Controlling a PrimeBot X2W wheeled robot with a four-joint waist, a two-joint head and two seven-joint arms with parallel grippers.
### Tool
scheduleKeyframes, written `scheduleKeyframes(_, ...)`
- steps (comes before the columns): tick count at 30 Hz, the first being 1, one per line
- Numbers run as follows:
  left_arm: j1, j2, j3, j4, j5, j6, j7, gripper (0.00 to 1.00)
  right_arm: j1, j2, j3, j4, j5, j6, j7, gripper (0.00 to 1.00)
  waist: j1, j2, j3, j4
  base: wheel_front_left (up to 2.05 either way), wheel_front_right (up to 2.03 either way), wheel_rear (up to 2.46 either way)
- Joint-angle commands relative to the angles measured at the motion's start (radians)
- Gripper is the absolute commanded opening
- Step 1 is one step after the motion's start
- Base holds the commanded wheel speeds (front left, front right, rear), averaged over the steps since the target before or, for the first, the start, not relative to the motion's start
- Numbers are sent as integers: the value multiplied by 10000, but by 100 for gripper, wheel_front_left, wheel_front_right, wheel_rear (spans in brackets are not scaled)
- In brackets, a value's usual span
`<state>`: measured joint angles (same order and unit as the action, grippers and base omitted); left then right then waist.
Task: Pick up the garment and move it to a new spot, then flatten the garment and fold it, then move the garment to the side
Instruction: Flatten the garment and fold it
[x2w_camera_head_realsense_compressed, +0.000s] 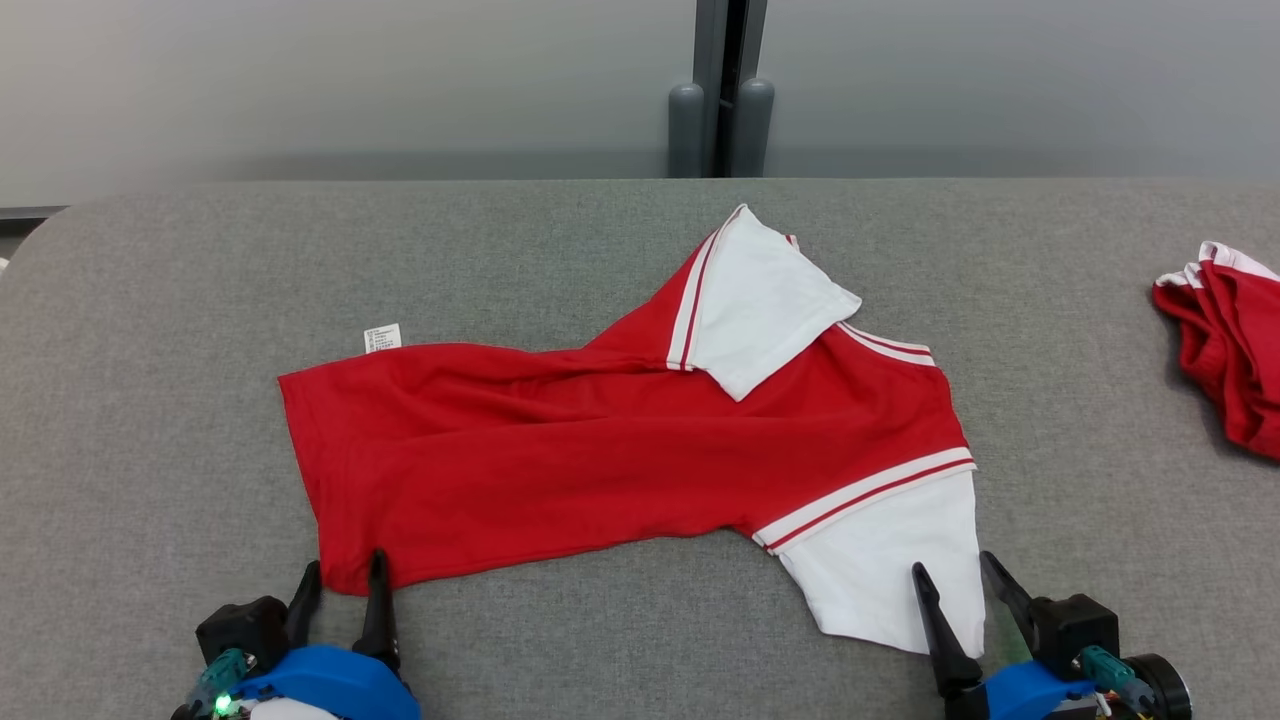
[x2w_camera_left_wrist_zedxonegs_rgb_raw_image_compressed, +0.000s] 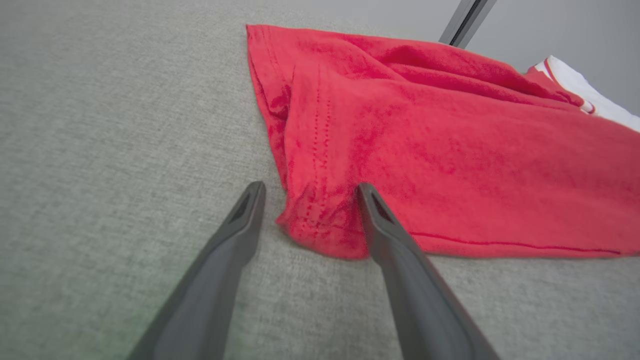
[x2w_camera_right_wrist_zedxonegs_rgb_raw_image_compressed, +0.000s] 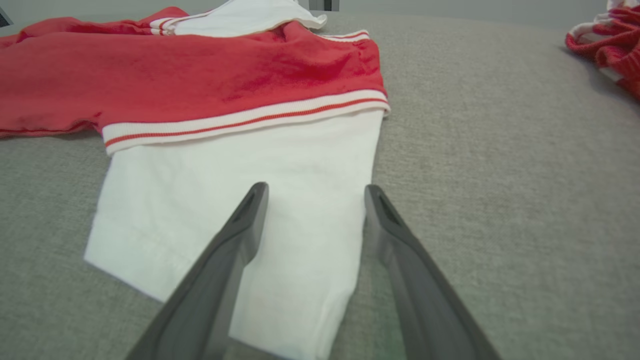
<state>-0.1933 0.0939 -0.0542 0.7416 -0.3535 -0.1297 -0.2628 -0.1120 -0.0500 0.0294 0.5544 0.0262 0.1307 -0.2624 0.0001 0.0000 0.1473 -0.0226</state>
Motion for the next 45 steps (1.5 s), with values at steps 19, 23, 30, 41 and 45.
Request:
scheduleKeyframes(19,870,-158,-308,-1467,239,-18,-27,0,602,-28,-620,57,150,1,-30,100,-1,0,-613,498,0,0,0)
scheduleKeyframes(23,1239,-220,-397,-1626,234,-18,-27,0,917,-25,-804,22,82,1,-30,100,-1,0,-776,522,0,0,0)
scheduleKeyframes(30,1526,-281,-572,-1395,102,-18,-27,0,1270,-32,-70,577,162,1,0,100,-1,0,-841,502,0,0,0)
scheduleKeyframes(41,1316,-220,-753,-1295,-24,-18,-27,0,355,17,488,1924,1191,1,63,0,-1,0,-776,511,0,0,0)
scheduleKeyframes(45,1237,-168,-781,-1447,-18,-18,-27,0,68,-34,-34,1579,1291,-9,17,0,-1,0,-850,569,0,0,0)
